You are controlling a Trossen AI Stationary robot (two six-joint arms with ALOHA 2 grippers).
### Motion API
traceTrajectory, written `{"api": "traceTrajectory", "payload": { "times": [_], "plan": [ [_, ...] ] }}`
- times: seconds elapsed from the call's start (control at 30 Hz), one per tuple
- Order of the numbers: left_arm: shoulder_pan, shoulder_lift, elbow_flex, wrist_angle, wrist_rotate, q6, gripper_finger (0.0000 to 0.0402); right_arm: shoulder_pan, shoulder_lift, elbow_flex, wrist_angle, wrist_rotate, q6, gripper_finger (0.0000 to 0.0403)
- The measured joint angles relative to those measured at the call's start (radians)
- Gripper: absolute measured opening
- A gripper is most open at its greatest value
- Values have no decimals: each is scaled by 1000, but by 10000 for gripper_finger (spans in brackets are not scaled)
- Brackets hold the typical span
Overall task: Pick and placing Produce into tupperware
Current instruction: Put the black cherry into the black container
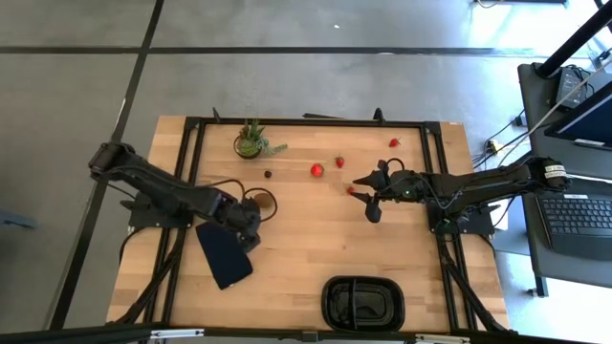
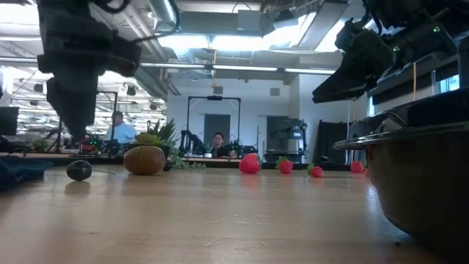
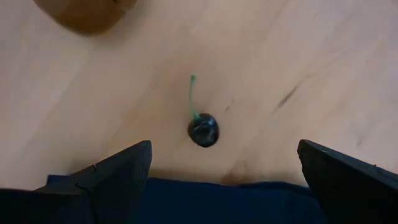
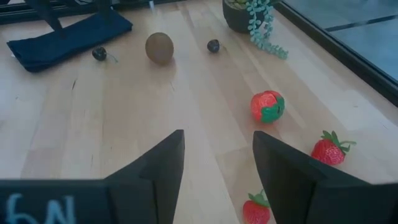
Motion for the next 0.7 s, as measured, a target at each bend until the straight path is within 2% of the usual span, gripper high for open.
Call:
{"api": "traceTrajectory", "payload": {
  "times": [0.2,0.53,0.7],
  "plan": [
    [24,57,0,-3,3,-37,389,0,0,0,0,0,0,193],
    [25,147,0,9,3,-43,355,0,0,0,0,0,0,193],
    [25,173,0,34,3,-38,351,0,0,0,0,0,0,193]
  ]
}}
